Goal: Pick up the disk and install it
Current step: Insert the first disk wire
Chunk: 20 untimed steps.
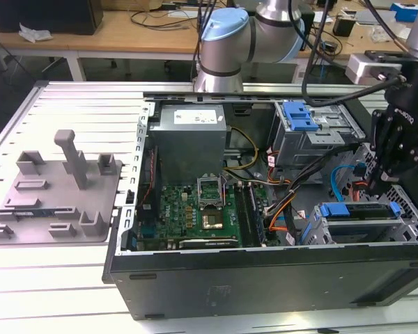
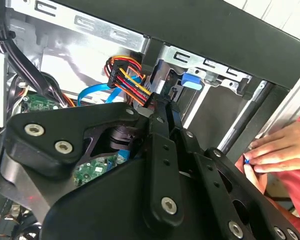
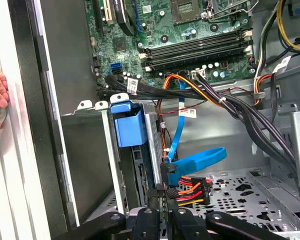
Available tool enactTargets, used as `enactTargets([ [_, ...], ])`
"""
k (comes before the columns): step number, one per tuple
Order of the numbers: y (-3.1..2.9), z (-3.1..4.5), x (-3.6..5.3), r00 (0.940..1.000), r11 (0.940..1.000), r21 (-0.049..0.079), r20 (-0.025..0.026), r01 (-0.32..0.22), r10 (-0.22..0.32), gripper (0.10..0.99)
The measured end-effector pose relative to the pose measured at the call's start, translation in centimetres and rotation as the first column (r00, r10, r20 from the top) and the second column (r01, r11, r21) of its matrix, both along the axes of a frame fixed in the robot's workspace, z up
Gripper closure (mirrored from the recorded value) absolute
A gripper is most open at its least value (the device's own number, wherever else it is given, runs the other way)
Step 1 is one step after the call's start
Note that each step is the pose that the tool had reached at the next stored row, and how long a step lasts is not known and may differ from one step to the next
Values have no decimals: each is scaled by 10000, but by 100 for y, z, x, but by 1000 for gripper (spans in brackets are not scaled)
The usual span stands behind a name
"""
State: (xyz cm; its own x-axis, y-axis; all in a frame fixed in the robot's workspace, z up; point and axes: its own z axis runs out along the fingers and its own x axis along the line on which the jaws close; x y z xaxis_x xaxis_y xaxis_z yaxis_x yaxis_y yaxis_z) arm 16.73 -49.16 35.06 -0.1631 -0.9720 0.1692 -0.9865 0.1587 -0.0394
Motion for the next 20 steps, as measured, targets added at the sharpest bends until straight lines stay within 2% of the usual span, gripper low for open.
enactTargets([
  [1,-16,0,-2,10000,10000,57,4,-2,2,922],
  [4,-107,0,-14,10000,9993,372,27,-11,10,922],
  [14,-247,0,-35,10000,9948,1014,79,-51,43,922],
  [16,-286,0,-39,9999,9921,1250,99,-93,81,922],
  [20,-316,0,-41,9999,9905,1371,104,-127,114,922],
])
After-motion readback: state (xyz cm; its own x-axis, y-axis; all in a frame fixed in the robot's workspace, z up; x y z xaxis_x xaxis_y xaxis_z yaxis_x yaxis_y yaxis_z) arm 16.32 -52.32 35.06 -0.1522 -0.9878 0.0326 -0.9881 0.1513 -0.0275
